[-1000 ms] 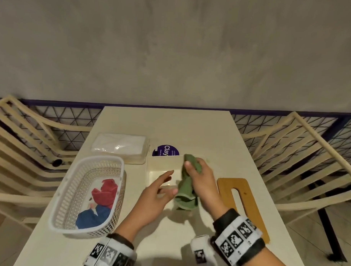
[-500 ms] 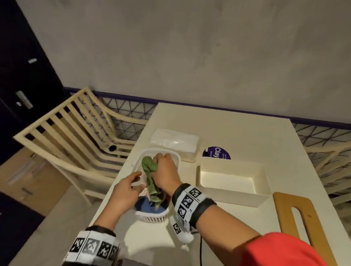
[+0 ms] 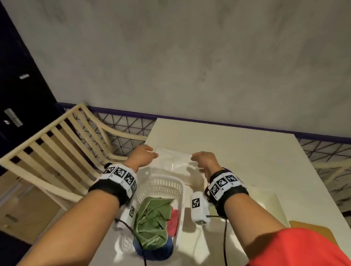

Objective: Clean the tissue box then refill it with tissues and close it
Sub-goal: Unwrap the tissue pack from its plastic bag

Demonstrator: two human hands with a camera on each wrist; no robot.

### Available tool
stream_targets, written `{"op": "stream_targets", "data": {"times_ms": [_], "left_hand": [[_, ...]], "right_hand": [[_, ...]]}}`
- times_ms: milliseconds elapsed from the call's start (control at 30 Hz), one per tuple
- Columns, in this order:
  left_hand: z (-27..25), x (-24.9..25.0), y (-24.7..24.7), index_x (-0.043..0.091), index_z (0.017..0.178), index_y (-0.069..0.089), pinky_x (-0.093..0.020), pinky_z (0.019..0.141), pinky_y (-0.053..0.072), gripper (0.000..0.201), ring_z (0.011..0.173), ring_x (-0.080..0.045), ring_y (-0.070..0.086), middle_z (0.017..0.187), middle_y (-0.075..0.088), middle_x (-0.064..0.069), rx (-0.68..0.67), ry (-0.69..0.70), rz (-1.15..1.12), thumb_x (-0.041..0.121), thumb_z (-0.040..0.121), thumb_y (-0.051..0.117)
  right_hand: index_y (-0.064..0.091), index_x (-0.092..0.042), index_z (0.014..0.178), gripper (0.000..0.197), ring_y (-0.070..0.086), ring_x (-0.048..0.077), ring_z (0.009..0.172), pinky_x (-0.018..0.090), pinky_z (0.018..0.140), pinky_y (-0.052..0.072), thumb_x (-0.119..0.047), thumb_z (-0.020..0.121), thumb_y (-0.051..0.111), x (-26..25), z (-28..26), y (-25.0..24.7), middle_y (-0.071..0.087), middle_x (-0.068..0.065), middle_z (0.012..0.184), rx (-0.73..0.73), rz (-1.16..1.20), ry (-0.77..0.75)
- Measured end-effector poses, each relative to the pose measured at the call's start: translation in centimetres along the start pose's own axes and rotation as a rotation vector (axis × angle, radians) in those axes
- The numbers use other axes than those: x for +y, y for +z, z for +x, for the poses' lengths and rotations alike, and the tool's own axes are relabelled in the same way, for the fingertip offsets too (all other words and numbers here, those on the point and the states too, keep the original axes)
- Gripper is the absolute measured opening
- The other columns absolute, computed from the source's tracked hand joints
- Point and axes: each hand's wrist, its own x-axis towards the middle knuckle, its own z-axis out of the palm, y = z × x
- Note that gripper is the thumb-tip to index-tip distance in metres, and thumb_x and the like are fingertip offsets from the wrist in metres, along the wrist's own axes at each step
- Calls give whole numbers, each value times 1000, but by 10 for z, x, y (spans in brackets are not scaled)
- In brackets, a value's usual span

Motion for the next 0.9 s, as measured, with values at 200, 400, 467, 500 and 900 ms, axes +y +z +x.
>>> {"op": "stream_targets", "data": {"times_ms": [200, 400, 467, 500, 900], "left_hand": [[70, 15, 15, 3, 131, 48, -32, 99, 38, 50, 127, -29, 47, 140, 48, -14, -119, -94, 485, 30, 90, 55], [98, 3, 41, 7, 136, 42, -30, 109, 29, 51, 135, -26, 37, 148, 39, -11, -249, -149, 587, 35, 94, 47], [100, 3, 42, 3, 135, 42, -31, 106, 33, 49, 132, -29, 41, 145, 41, -15, -222, -157, 572, 30, 95, 46], [103, 2, 42, 0, 133, 43, -32, 103, 36, 46, 129, -31, 44, 143, 43, -17, -210, -174, 535, 27, 95, 46], [-48, 36, -1, 26, 138, 30, -28, 72, 49, 89, 86, -14, 68, 98, 72, -1, -405, 191, -257, 58, 65, 69]], "right_hand": [[46, 2, 130, 61, 54, 30, 110, 33, 90, 48, -22, 80, 71, 37, 61, 14, 52, 18, 131, 76, -107, 232], [24, 0, 143, 105, 42, 37, 127, 42, 104, 37, -45, 64, 76, 62, 88, 28, 40, 20, 142, -34, 73, 396], [37, 2, 137, 83, 45, 38, 125, 44, 103, 38, -46, 77, 68, 57, 89, 24, 45, 19, 139, -67, 112, 357], [39, 3, 135, 74, 46, 37, 124, 42, 102, 39, -43, 83, 64, 53, 87, 20, 47, 19, 138, -24, 116, 312], [48, -43, 126, 57, 38, 7, 116, 12, 100, 31, -43, 73, 71, -25, -134, -95, 37, -10, 118, 232, -167, -856]]}}
